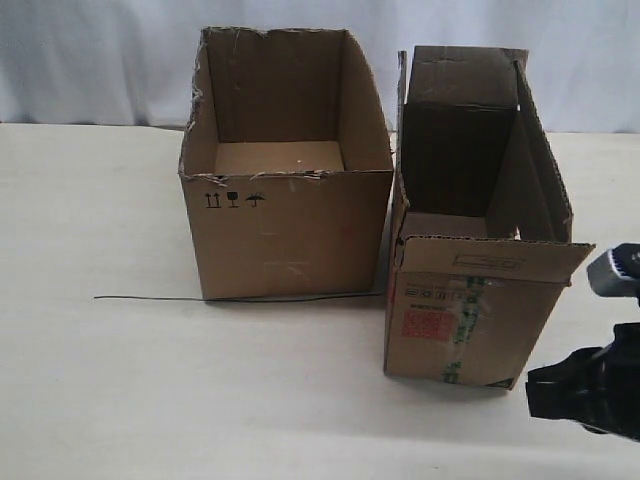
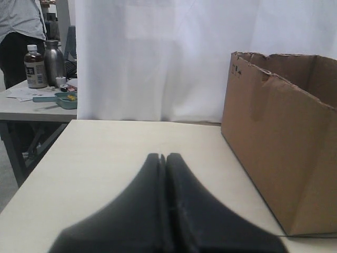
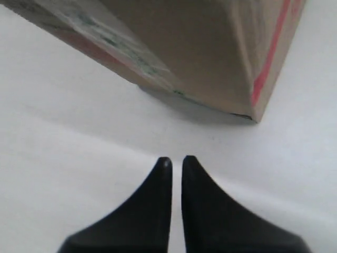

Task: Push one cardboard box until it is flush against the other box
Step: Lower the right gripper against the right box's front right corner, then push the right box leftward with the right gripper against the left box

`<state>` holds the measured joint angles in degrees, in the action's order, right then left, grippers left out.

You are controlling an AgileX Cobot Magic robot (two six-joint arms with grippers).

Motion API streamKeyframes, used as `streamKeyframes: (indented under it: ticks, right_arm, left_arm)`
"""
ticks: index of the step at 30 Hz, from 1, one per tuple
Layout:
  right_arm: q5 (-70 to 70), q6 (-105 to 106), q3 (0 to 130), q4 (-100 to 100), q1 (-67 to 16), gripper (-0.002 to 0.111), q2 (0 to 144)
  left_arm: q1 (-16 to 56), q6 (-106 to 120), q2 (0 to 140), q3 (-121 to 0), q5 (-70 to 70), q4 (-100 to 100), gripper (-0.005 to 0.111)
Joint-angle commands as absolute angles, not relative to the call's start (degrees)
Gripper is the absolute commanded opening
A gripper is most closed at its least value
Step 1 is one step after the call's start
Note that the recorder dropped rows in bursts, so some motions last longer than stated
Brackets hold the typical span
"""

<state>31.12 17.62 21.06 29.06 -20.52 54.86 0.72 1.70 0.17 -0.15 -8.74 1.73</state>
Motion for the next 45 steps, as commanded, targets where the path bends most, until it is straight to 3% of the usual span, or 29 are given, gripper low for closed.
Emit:
streamKeyframes:
  ticks: [1, 8, 15, 25, 35, 40, 45]
  right_arm:
    - [33.9, -4.3, 23.8, 8.1, -28.4, 0.005, 51.3]
    - [17.4, -19.3, 21.1, -1.0, -40.7, 0.005, 52.4]
    - [36.9, -31.0, 27.0, -19.5, -48.2, 0.005, 53.5]
    - [21.8, -38.0, 20.9, -23.3, -48.2, 0.005, 57.1]
    - [17.9, -80.1, 20.7, -68.8, -48.2, 0.005, 65.1]
    - [22.5, -103.6, 20.7, -93.3, -48.2, 0.005, 69.2]
    - [23.4, -105.8, 23.7, -96.6, -48.2, 0.005, 73.7]
  left_arm:
    - [1.1, 1.7, 0.0, 0.0, -8.2, 2.1, 0.0]
    - [1.1, 1.7, 0.0, 0.0, -8.2, 2.2, 0.0]
    - [1.1, 1.7, 0.0, 0.0, -8.2, 2.2, 0.0]
    - [1.1, 1.7, 0.0, 0.0, -8.2, 2.2, 0.0]
    - [1.1, 1.7, 0.0, 0.0, -8.2, 2.1, 0.0]
    - [1.1, 1.7, 0.0, 0.0, -8.2, 2.1, 0.0]
    - [1.1, 1.7, 0.0, 0.0, -8.2, 2.1, 0.0]
